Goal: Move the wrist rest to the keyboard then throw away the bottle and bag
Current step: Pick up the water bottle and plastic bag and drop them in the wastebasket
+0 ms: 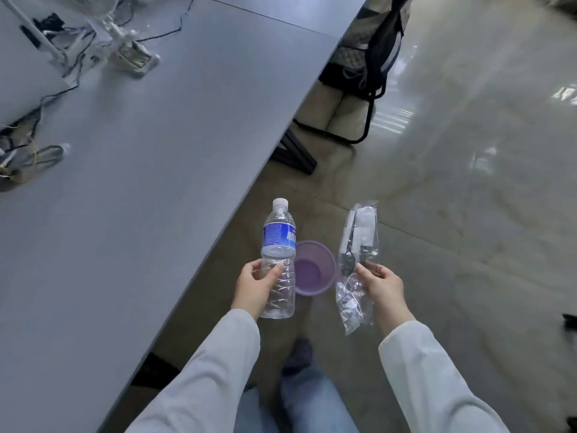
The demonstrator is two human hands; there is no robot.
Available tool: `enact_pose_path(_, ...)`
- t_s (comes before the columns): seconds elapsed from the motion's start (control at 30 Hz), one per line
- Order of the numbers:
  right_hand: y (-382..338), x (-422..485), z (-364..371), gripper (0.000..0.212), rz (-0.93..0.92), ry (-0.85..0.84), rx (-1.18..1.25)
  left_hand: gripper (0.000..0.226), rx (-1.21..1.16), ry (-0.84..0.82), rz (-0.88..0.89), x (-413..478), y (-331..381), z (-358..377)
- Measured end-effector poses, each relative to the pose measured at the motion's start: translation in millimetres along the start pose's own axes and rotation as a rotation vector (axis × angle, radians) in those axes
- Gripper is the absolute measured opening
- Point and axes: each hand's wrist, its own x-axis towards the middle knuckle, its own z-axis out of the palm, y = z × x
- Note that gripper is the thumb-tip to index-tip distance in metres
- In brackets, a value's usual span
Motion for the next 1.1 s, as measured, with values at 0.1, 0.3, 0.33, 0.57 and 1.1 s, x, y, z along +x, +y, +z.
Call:
enact_pose_path(0.1, 1.2, 13.5, -3.8, 0.011, 0.031, 0.000, 0.012, 0.041, 0.053, 0.000, -0.024, 9.6, 2.7, 9.9)
enact_pose_path(0.3, 7.4, 33.7, -3.0, 0.012, 0.075, 0.015, 0.004, 0.045, 0.110, -0.039, -0.069, 31.2, 5.8, 28.6)
enact_pose_path(0.33, 8.1, 36.2, -3.1, 0.014, 0.079, 0.017, 0.002, 0.046, 0.115, -0.045, -0.080, 35.3, 6.2, 30.3)
enact_pose_path(0.57, 27.5, 60.9, -3.1, 0.036, 0.107, 0.080, -0.134, 0.051, 0.191, -0.104, -0.136, 76.4, -12.9, 40.0)
enact_pose_path(1.1, 171.9, 234.5, 45.8, 0.042, 0.260, -0.017, -0.385, 0.057, 0.301, -0.058, -0.378, 236.4, -170.1, 102.5)
